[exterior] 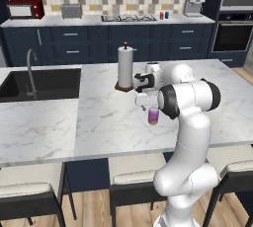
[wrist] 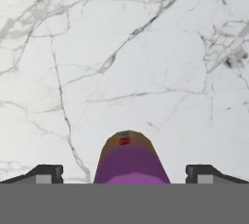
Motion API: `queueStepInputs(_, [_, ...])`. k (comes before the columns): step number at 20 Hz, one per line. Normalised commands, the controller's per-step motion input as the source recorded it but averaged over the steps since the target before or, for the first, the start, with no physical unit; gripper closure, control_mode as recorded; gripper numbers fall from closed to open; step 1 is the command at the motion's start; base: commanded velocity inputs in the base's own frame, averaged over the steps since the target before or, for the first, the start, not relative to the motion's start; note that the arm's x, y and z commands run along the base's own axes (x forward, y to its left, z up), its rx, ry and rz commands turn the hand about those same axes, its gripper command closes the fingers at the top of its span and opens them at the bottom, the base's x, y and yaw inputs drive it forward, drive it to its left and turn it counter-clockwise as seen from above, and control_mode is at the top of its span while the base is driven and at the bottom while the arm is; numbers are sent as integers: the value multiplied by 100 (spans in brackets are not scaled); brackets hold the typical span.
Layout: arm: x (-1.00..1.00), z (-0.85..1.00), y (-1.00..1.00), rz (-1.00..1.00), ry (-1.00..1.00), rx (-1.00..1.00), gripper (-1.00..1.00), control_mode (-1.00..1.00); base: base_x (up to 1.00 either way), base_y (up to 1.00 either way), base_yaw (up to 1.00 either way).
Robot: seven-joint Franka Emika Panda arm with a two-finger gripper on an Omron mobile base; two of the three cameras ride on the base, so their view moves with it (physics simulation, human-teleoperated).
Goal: Four empty soda cans are scattered around the kitchen. Gather all the cans and cluster them next to the stove for recycling.
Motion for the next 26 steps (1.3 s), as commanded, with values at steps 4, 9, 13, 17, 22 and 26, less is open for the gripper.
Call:
queueStepInputs(4, [-11,0,-4,-1,0,0,-100,-100,0,0,0])
queueStepInputs(9, [-13,-5,-7,-2,0,0,-100,-100,0,0,0])
queueStepInputs(13, [-11,-9,-3,-4,0,0,-100,-100,0,0,0])
queueStepInputs(17, [-1,-14,0,-5,0,0,-100,-100,0,0,0])
queueStepInputs(22, [0,-3,2,-7,0,0,-100,-100,0,0,0])
queueStepInputs(26, [0,-6,1,-7,0,0,-100,-100,0,0,0])
